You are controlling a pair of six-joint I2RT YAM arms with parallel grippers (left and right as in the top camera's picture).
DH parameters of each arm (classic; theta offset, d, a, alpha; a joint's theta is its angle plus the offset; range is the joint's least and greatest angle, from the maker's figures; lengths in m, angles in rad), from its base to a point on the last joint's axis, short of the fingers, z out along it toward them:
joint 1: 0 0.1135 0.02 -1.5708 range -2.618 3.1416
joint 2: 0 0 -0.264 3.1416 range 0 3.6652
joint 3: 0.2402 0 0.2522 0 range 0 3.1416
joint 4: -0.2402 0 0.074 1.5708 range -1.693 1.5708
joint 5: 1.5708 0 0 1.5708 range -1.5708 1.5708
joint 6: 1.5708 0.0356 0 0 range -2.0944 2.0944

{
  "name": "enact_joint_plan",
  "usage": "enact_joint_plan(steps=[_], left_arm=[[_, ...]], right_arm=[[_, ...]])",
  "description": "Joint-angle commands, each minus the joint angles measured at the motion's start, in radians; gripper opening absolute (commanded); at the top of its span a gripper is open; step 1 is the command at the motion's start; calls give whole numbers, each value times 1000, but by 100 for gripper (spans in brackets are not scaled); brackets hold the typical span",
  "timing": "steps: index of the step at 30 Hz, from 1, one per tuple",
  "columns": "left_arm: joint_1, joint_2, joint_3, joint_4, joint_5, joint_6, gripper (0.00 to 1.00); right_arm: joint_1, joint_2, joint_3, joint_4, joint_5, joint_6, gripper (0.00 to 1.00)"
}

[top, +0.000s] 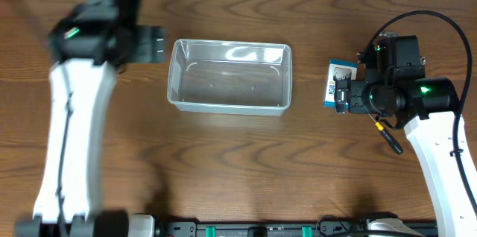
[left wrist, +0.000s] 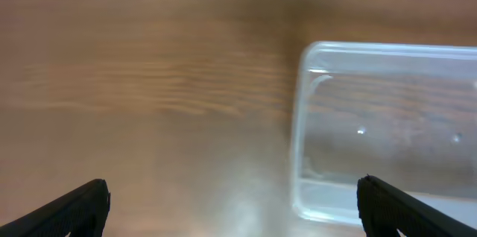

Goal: Pack container
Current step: 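Release the container and retract the left gripper to the left, then lower the right gripper onto the blue screwdriver-set box and grasp it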

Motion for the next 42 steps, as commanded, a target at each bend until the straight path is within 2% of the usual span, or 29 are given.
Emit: enact_joint_plan(steps=[1, 6, 13, 16, 26, 42], left_arm=[[105, -97, 5, -42, -68, -45, 98], [282, -161, 4, -97, -56, -123, 98], [423, -121, -5, -119, 117, -98, 98], [428, -98, -5, -119, 117, -64, 98], [428, -72, -5, -119, 117, -61, 98], [428, -72, -5, -119, 117, -61, 98]], right_arm=[[-14, 2, 85, -3, 75, 77, 99], [-34, 129, 324, -54, 119, 123, 99], [-40, 402, 516, -65, 120, 223, 99], [-40, 504, 522, -37, 114, 264, 99], [-46, 791, 522, 20, 107, 255, 99], [-64, 962, 521, 10, 69, 237, 99]])
